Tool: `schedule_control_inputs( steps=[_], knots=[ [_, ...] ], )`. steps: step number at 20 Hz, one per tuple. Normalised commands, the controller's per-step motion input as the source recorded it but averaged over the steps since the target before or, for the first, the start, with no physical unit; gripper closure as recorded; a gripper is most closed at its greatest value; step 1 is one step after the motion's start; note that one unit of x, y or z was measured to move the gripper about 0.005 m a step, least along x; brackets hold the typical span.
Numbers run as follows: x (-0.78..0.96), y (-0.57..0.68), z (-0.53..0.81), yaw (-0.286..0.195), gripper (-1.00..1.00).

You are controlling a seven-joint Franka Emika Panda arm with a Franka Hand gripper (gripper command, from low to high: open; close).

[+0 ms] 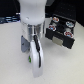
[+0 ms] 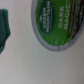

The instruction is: Open the kcup holder, insert the kcup into the holder, and close the kcup holder

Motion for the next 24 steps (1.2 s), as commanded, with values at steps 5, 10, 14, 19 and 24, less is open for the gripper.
schedule_control_inputs(
  steps=[5,10,14,19,24],
  knots=[
    [-0.09,0.02,-0.16,0.016,-1.0],
    [-0.08,-0.02,-0.11,-0.003,-1.0],
    [0.06,-0.07,-0.03,-0.048,-1.0],
    [0.09,-0.05,0.0,-0.036,-1.0],
    [0.08,-0.02,0.02,-0.021,1.0]
  ],
)
